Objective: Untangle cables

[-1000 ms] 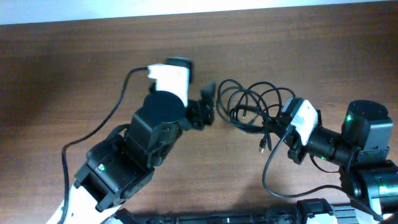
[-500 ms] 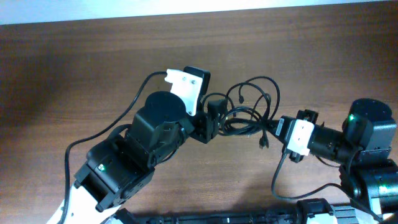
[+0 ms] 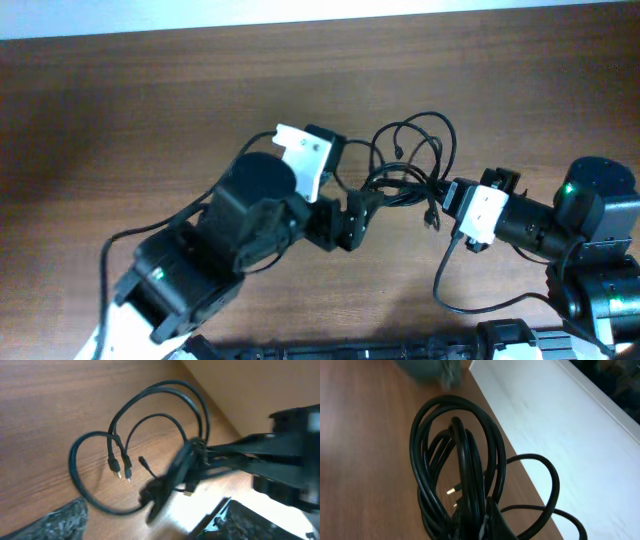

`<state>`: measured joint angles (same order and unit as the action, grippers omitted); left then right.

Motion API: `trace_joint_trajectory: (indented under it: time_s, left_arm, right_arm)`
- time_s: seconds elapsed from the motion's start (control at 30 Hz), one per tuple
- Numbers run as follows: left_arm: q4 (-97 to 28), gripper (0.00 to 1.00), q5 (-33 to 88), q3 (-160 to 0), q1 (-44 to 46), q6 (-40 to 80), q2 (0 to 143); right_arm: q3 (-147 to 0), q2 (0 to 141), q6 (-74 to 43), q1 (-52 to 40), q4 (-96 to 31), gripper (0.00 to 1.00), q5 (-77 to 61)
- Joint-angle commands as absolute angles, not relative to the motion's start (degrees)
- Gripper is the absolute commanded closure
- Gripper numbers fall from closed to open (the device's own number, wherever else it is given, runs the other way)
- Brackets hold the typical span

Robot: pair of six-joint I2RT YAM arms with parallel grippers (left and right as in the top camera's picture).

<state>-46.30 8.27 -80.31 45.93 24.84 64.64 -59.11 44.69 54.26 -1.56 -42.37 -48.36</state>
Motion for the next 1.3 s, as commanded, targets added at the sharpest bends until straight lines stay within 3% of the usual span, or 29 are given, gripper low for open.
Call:
trace_joint_trajectory:
  time_s: [0.0,0.1,0.27,0.33,0.37,0.4,0.6,1.0,1.13,1.23,1.27]
  left_arm:
    - [-46.65,0.16,7.22,-81.17,45.95,23.99,68.49]
    - [-47.86,0.30,2.92,-81.17,45.95,28.40,70.48]
    - [-48.29,0.30,-2.96,-81.17,45.93,31.92,70.39]
    - [-50.11,0.41,-6.96,-81.17,45.93,36.62,70.39]
    - [-51.16,0.40,-8.97,-81.17,45.93,39.55,70.39]
    - [-51.53,0.34,-9.72,-81.17,45.95,41.21,70.39]
    - [-51.07,0.28,-8.64,-81.17,45.95,43.07,70.43]
    - [-42.94,0.30,-8.32,-81.17,45.95,44.34,70.50]
    - [-40.80,0.45,-3.66,-81.17,45.95,44.31,73.08]
    - [-39.83,0.76,-2.35,-81.17,45.93,44.29,74.70]
    - [-39.16,0.95,-2.44,-81.17,45.95,44.27,74.65]
  right_arm:
    - [-59.70,44.34,54.65,-1.48,-42.00,0.96,-51.90]
    - [-59.70,44.34,54.65,-1.48,-41.98,0.96,-51.90]
    - [-59.70,44.34,54.65,-1.48,-42.11,0.96,-51.90]
    - [-59.70,44.34,54.65,-1.48,-42.17,0.96,-51.99]
    - [-59.70,44.34,54.65,-1.48,-42.15,0.96,-52.27]
    - [-59.70,44.34,54.65,-1.48,-42.13,0.96,-52.84]
    - [-59.70,44.34,54.65,-1.48,-39.94,0.96,-57.54]
    - [-59.70,44.34,54.59,-1.48,-35.27,0.96,-67.31]
    - [-59.70,44.34,53.01,-1.48,-35.27,0.96,-67.57]
    - [-59.70,44.34,52.42,-1.48,-35.31,0.96,-67.72]
    - [-59.70,44.34,52.42,-1.48,-35.31,0.96,-67.70]
